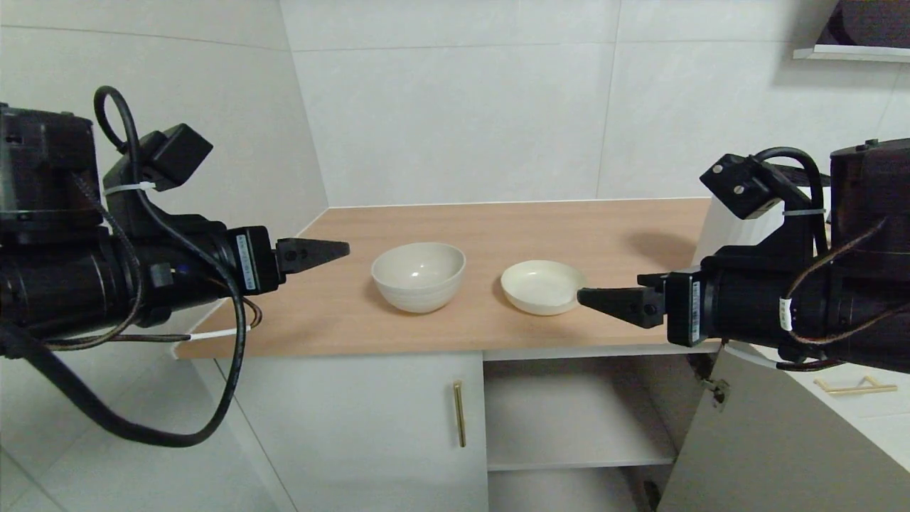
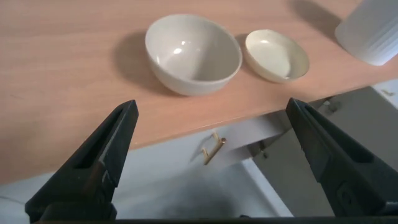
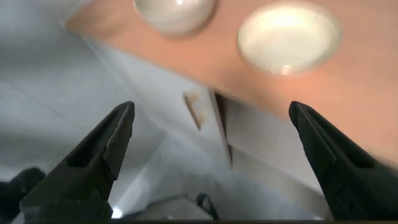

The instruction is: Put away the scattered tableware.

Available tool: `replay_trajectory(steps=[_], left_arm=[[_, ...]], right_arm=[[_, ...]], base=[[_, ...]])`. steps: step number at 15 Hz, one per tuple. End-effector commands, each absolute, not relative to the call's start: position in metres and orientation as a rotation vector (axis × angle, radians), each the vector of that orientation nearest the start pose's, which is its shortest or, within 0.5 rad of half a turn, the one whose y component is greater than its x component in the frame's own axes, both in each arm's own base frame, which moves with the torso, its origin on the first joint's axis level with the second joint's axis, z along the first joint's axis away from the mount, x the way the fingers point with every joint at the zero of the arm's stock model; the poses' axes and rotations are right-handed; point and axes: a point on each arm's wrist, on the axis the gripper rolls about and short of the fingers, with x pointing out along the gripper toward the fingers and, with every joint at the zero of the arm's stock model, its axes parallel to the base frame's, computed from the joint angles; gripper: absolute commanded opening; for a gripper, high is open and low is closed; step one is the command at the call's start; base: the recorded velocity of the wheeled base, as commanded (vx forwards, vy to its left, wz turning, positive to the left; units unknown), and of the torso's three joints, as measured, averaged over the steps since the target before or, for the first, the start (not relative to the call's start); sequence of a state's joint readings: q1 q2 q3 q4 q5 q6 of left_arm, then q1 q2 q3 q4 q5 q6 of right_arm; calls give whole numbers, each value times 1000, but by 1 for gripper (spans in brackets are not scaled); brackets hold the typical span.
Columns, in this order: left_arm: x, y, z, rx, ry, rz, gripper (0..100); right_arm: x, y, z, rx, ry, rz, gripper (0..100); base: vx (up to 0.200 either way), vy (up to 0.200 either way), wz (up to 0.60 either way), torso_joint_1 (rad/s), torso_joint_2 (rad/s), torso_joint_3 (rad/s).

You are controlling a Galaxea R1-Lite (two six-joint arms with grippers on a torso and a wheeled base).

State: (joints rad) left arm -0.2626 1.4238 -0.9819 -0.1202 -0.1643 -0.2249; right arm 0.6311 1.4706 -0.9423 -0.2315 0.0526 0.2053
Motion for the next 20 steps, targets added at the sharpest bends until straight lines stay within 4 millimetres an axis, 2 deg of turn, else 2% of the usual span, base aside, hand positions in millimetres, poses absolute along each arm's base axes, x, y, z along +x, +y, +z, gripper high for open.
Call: replay_trajectory(steps=[1, 4, 5, 6, 7, 9, 11, 15, 20], left_arm=[[238, -67, 260, -206, 375, -382, 100], [253, -72, 266, -276, 420, -363, 100], [263, -74, 271, -360, 482, -334, 100], [267, -76, 273, -391, 513, -320, 100], [282, -81, 273, -451, 616, -279, 100], [302, -96, 259, -499, 695, -185, 100], [324, -108, 237, -458, 703, -72, 100], [356, -123, 196, -419, 716, 18, 100], [366, -130, 180, -439, 728, 20, 100]], right_arm=[[219, 157, 237, 109, 363, 632, 100], [247, 171, 237, 108, 352, 543, 100], [264, 179, 242, 110, 414, 416, 100], [268, 181, 246, 138, 445, 378, 100], [280, 188, 251, 209, 509, 306, 100], [306, 188, 238, 223, 536, 183, 100], [323, 185, 226, 215, 537, 114, 100], [328, 187, 216, 211, 546, 107, 100], [330, 188, 213, 208, 552, 105, 100]], base=[[0, 0, 0, 139, -349, -198], [0, 0, 0, 54, -126, -75], [0, 0, 0, 0, 0, 0], [0, 0, 0, 0, 0, 0], [0, 0, 0, 0, 0, 0], [0, 0, 0, 0, 0, 0], [0, 0, 0, 0, 0, 0], [0, 0, 0, 0, 0, 0], [0, 0, 0, 0, 0, 0]])
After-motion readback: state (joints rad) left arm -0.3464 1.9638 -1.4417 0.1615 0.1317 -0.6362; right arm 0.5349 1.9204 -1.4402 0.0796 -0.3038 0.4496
